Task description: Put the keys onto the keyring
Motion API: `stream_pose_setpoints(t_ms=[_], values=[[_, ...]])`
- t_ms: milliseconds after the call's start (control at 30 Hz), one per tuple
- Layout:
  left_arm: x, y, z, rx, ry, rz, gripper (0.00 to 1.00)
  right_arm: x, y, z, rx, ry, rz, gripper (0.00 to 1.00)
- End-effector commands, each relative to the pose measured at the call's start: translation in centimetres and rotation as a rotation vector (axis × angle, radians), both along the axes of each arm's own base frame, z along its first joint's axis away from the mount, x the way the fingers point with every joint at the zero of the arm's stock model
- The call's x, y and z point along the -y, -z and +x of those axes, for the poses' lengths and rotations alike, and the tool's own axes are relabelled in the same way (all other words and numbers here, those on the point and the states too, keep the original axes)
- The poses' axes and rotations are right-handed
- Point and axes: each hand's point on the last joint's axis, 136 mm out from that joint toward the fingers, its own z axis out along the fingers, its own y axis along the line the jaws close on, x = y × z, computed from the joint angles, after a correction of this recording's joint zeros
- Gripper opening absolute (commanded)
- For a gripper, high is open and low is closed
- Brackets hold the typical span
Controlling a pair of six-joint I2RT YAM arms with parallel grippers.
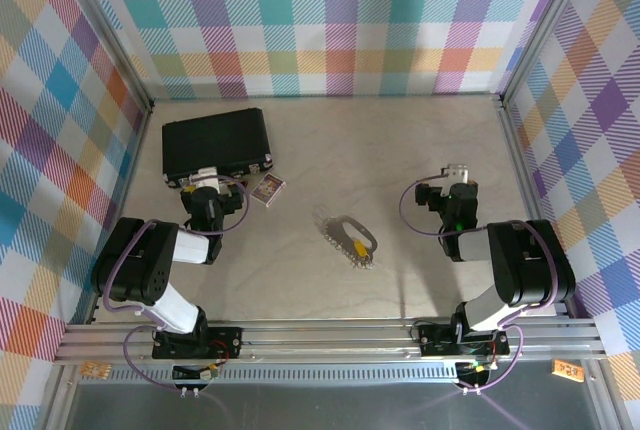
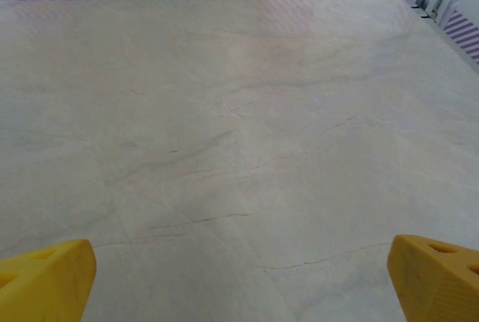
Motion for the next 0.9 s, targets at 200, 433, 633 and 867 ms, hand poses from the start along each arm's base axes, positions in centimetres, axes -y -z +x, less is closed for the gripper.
stream_pose_setpoints(t_ms=[200, 433, 633, 867], values=[[-0.04, -0.48, 0.52, 0.012, 0.003, -0.023, 1.0, 0.8, -0.95, 0.76, 0.023, 0.03, 0.054, 0.99], [-0.03, -0.45, 0.47, 0.012, 0.003, -0.023, 1.0, 0.81, -0.81, 0.78, 0.017, 0.029, 0.055, 0.99], [-0.08, -0.48, 0.42, 0.014, 0.001, -0.024, 1.0, 0.75, -0.82, 0.8, 0.017, 0.027, 0.056, 0.99], [-0.06, -0.46, 0.4, 0.014, 0.003, -0.023, 1.0, 0.73, -0.87, 0.79, 0.019, 0.026, 0.055, 0.99]])
